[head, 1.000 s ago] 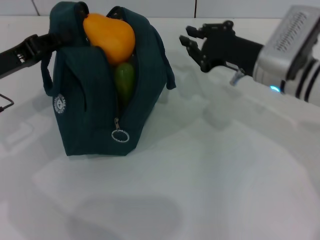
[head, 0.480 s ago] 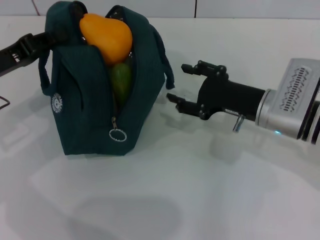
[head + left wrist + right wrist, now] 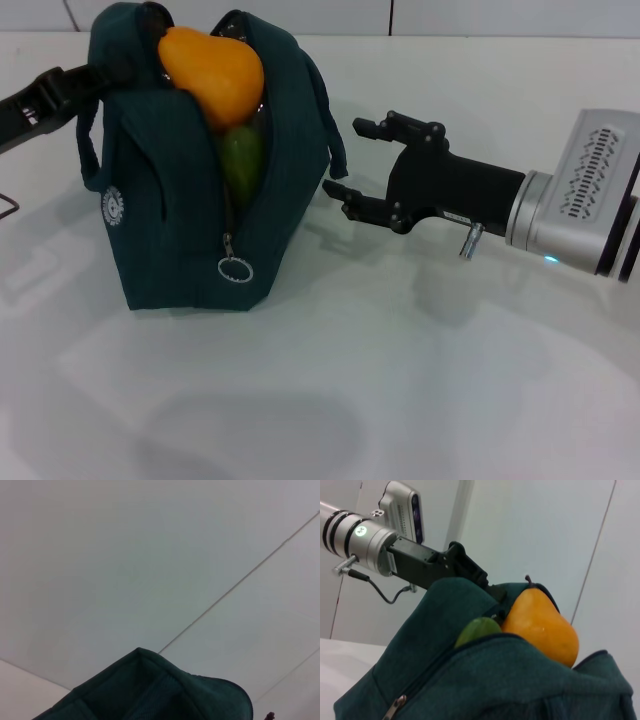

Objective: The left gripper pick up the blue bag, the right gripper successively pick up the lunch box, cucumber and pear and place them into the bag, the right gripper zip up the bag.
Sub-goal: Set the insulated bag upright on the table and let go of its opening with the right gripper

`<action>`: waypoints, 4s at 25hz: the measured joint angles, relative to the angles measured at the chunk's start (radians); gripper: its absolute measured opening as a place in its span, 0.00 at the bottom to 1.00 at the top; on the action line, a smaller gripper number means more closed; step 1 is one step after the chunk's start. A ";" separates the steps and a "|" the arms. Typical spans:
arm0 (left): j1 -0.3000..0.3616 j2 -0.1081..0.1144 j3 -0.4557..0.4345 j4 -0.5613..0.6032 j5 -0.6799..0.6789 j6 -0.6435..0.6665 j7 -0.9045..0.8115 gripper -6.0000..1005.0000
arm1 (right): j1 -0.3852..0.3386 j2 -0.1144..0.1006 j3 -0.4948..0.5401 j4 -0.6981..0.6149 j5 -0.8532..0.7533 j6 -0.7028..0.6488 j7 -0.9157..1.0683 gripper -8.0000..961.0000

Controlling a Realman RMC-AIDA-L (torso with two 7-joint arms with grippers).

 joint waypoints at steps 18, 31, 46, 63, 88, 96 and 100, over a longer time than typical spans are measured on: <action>0.003 -0.005 0.000 0.000 -0.001 -0.001 0.000 0.11 | 0.005 0.000 0.005 -0.013 0.002 0.000 -0.044 0.61; 0.004 -0.007 0.000 0.000 -0.001 -0.002 0.000 0.11 | 0.008 0.000 0.011 -0.013 0.002 0.000 -0.049 0.21; 0.006 -0.004 0.000 0.000 -0.001 0.000 0.000 0.11 | -0.059 0.000 0.015 -0.083 0.009 -0.011 -0.177 0.05; 0.013 -0.005 0.000 0.000 -0.005 0.003 -0.004 0.11 | -0.212 0.000 0.023 -0.177 0.188 -0.053 -0.469 0.04; 0.035 -0.022 0.009 0.000 -0.065 0.132 0.001 0.11 | -0.294 -0.003 0.019 -0.216 0.274 -0.123 -0.594 0.04; 0.016 -0.037 0.035 -0.025 -0.068 0.185 0.016 0.12 | -0.326 -0.006 -0.001 -0.242 0.273 -0.123 -0.616 0.04; 0.004 -0.037 0.036 -0.077 -0.058 0.186 0.033 0.12 | -0.353 -0.010 -0.005 -0.254 0.267 -0.140 -0.623 0.04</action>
